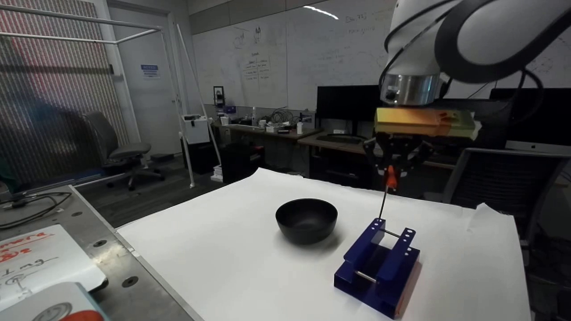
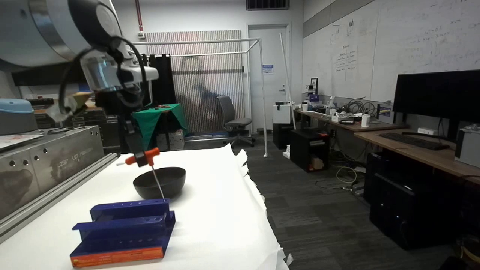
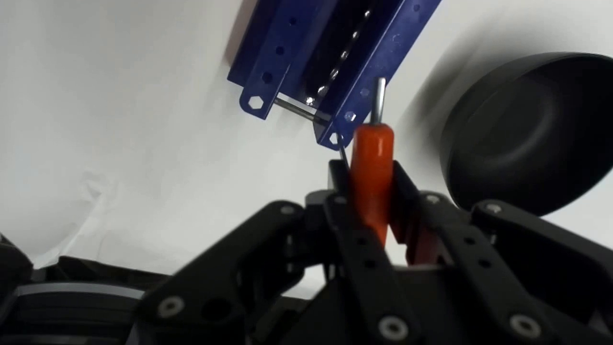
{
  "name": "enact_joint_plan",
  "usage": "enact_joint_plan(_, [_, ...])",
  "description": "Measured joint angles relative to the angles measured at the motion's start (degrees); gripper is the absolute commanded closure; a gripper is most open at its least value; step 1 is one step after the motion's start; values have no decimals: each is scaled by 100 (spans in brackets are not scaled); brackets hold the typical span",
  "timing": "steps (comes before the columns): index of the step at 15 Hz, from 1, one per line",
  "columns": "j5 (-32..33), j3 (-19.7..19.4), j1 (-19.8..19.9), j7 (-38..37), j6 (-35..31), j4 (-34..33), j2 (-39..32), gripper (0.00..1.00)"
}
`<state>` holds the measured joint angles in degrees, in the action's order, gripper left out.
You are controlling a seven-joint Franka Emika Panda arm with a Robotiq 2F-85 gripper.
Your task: Pick up the orange object and put it in the bowl
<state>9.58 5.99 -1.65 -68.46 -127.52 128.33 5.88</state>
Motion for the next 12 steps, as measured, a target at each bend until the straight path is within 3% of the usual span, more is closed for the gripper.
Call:
enact_joint_plan(2, [2, 116, -112, 2, 211, -129, 443, 95])
enact_joint_plan(5, [8, 317, -182, 6, -246, -169, 874, 95])
enact_joint_plan(8, [164, 388, -161, 3, -1446, 20, 810, 95])
enact_joint_plan(12, [341, 386, 31, 0, -3064, 443, 188, 95])
